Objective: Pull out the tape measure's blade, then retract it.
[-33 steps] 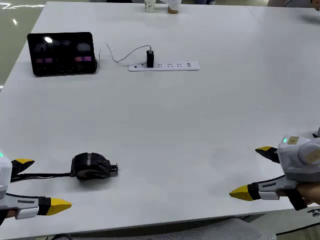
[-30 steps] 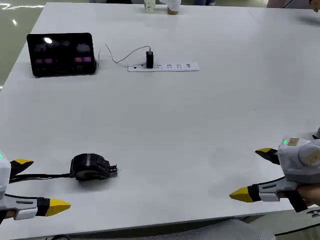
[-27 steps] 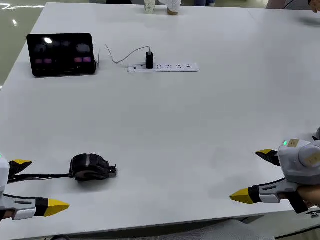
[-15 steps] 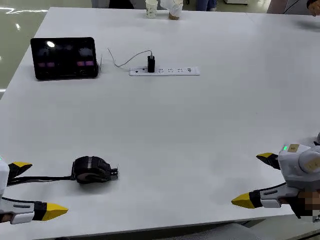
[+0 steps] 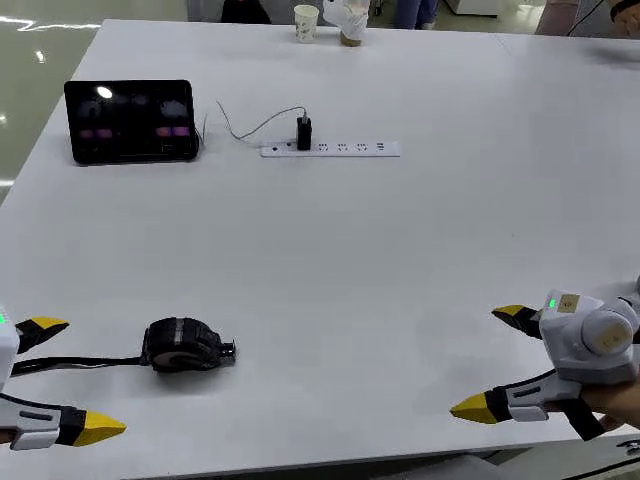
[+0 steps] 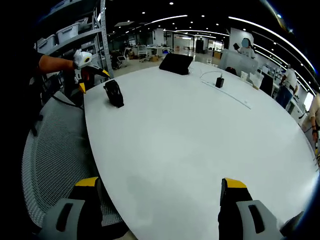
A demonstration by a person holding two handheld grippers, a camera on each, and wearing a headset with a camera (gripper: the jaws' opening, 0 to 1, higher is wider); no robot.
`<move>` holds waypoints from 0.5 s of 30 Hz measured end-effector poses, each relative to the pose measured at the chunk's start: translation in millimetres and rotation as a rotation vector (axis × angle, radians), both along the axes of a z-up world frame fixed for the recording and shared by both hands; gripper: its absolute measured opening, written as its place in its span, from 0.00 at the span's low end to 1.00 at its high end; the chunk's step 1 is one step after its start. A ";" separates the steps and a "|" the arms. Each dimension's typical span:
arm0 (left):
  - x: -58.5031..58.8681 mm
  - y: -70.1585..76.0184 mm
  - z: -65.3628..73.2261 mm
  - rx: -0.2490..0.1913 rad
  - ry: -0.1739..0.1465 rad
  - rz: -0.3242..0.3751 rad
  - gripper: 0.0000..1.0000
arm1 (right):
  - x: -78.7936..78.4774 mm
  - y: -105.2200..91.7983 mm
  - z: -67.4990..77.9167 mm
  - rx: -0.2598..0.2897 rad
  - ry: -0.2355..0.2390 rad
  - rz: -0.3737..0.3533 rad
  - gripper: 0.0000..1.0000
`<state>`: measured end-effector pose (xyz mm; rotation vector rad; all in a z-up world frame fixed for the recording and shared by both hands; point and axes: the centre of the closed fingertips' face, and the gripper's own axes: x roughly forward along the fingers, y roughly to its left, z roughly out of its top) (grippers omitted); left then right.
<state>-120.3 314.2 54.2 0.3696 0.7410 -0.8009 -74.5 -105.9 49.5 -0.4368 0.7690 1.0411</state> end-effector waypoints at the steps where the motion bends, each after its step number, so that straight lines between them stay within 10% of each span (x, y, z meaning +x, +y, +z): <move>1: -1.8 -1.5 -1.7 -0.002 0.018 -0.004 0.93 | 0.4 1.7 -0.1 0.001 0.000 0.008 0.99; 15: 19.2 -12.6 -4.2 0.056 0.066 -0.094 0.99 | 5.9 41.8 -4.7 0.016 -0.002 0.098 0.99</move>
